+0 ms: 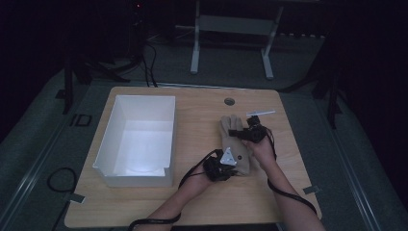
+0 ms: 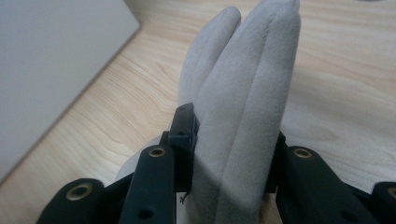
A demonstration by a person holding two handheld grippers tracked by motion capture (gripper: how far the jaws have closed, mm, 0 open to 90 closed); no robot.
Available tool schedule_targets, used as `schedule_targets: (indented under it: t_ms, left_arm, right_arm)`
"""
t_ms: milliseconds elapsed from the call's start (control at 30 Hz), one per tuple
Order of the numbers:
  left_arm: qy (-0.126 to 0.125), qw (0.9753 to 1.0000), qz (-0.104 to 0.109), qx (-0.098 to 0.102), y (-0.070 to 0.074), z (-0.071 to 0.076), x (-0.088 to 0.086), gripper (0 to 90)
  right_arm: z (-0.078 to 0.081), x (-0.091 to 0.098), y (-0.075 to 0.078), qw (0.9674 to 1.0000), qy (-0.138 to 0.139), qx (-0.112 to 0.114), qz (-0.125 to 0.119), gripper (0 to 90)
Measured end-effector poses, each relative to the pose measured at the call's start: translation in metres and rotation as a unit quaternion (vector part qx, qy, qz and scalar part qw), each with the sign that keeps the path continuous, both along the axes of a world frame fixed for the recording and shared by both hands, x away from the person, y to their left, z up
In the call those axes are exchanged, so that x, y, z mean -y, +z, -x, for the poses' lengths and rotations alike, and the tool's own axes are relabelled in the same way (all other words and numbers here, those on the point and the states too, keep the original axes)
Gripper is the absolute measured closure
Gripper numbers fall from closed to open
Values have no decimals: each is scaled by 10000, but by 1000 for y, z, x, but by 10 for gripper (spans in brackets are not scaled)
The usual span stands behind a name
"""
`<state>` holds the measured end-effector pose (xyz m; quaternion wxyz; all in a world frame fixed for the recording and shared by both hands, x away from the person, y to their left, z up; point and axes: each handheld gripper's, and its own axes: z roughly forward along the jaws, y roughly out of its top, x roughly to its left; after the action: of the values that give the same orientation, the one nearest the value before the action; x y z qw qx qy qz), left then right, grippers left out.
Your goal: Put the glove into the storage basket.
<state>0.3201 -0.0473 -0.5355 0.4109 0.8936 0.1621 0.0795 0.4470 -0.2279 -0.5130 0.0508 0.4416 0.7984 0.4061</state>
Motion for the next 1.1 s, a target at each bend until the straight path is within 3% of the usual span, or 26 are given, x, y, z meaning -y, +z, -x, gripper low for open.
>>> schedule_targets:
  t_ms: [333,633,1100]
  left_arm:
    - [6,9999,-117,22,31,6,-9,818]
    - [55,10000,-58,58,57,11,-22,819]
    - [198,9993,-1,317,95,19,-53,819]
  right_arm:
    - [8,1,30,9994,52,98,-317,674]
    - [13,-3,59,9984,170,199,-501,675]
    - [20,-35,109,9943,481,556,-770,674]
